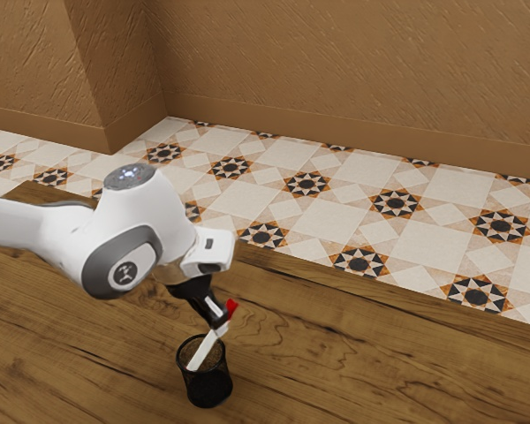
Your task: Put the marker into the pen holder.
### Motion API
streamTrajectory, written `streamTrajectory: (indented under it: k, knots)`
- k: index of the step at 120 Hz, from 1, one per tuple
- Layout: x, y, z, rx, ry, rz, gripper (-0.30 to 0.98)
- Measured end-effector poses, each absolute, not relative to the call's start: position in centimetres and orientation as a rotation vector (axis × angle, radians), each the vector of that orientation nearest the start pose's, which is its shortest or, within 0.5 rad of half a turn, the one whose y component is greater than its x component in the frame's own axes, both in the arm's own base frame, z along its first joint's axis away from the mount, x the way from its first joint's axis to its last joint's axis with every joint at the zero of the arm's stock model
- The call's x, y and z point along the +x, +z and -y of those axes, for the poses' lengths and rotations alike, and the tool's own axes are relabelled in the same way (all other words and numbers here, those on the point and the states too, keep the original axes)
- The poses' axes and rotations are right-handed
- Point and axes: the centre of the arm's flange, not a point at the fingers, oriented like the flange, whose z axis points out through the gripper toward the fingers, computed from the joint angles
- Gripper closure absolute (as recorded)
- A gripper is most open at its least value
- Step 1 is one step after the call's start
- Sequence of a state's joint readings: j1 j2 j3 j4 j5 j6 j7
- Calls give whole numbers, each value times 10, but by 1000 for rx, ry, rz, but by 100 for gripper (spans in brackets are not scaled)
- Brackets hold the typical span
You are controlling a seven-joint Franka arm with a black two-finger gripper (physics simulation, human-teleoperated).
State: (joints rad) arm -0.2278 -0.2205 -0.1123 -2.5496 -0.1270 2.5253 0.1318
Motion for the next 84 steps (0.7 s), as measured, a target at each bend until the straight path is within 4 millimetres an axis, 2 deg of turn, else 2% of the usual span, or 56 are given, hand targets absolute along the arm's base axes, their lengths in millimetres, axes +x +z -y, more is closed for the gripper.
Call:
streamTrajectory:
  k: [24, 40, 48, 52, 56, 63, 70, 77, 84]
  knots:
    - [426, 369, 151, -3158, -305, -615, 32]
    - [427, 379, 156, -3151, -332, -645, 17]
    - [439, 393, 157, -3153, -341, -647, 12]
    - [450, 404, 155, -3156, -341, -644, 11]
    - [467, 424, 155, -3157, -349, -651, 9]
    - [498, 475, 154, -3140, -375, -683, 7]
    - [513, 520, 153, -3107, -377, -744, 5]
    - [520, 546, 134, -3092, -337, -762, 4]
    - [523, 561, 106, -3088, -282, -759, 3]
